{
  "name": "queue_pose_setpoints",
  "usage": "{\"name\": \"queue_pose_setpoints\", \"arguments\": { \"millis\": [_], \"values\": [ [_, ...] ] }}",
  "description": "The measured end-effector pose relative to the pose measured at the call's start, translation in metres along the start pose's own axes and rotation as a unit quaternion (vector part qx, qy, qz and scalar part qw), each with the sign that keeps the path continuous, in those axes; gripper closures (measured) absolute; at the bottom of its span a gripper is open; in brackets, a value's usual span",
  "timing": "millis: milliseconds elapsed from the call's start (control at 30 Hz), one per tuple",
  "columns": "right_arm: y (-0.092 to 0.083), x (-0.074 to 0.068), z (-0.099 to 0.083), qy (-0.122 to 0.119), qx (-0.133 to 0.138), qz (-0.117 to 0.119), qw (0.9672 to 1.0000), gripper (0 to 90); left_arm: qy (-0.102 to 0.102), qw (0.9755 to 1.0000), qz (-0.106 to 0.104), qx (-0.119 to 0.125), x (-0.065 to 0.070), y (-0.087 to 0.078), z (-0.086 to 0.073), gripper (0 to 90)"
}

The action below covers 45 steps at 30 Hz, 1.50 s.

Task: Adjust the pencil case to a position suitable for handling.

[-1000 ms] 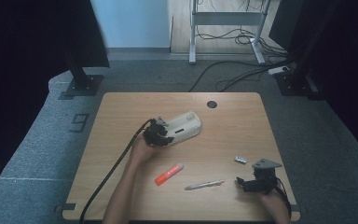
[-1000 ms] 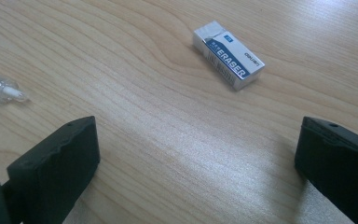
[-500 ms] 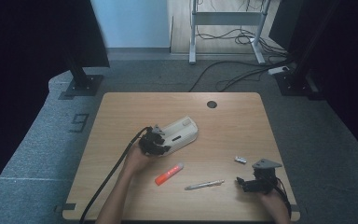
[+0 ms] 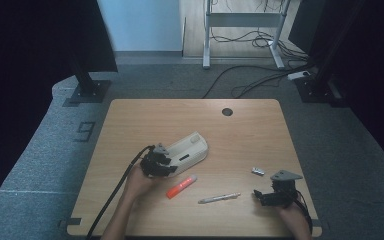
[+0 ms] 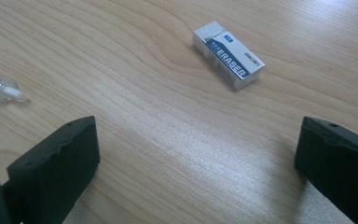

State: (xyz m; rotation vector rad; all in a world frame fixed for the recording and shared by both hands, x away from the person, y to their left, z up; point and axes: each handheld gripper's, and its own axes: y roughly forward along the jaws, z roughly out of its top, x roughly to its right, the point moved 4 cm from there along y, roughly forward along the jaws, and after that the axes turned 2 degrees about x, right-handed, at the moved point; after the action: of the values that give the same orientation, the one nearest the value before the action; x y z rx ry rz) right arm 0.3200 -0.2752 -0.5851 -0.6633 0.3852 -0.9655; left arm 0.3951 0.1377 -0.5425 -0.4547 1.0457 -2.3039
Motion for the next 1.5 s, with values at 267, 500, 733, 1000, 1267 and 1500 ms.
{"name": "queue_pose_setpoints", "arguments": {
  "millis": [267, 500, 733, 1000, 1267, 1500],
  "values": [
    [0.000, 0.000, 0.000, 0.000, -0.001, 0.001, 1.0000, 0.0, -0.013, 0.9999, -0.005, 0.009, 0.008, -0.014, -0.019, 54.5],
    [0.000, 0.000, 0.000, 0.000, -0.001, 0.001, 1.0000, 0.0, -0.018, 0.9994, -0.005, 0.030, 0.016, -0.023, -0.035, 54.3],
    [0.000, 0.000, 0.000, 0.000, -0.001, 0.001, 1.0000, 0.0, 0.005, 0.9996, 0.011, 0.024, 0.024, -0.020, -0.035, 43.1],
    [0.000, 0.000, 0.000, 0.000, -0.001, 0.001, 1.0000, 0.0, 0.003, 0.9993, 0.029, 0.024, 0.024, -0.019, -0.035, 53.3],
    [0.000, 0.000, 0.000, 0.000, -0.001, 0.001, 1.0000, 0.0, -0.020, 0.9993, 0.010, 0.029, 0.018, -0.023, -0.034, 60.9],
    [0.000, 0.000, 0.000, 0.000, -0.001, 0.001, 1.0000, 0.0, -0.026, 0.9985, 0.015, 0.045, 0.016, -0.028, -0.031, 67.8]
  ]
}}
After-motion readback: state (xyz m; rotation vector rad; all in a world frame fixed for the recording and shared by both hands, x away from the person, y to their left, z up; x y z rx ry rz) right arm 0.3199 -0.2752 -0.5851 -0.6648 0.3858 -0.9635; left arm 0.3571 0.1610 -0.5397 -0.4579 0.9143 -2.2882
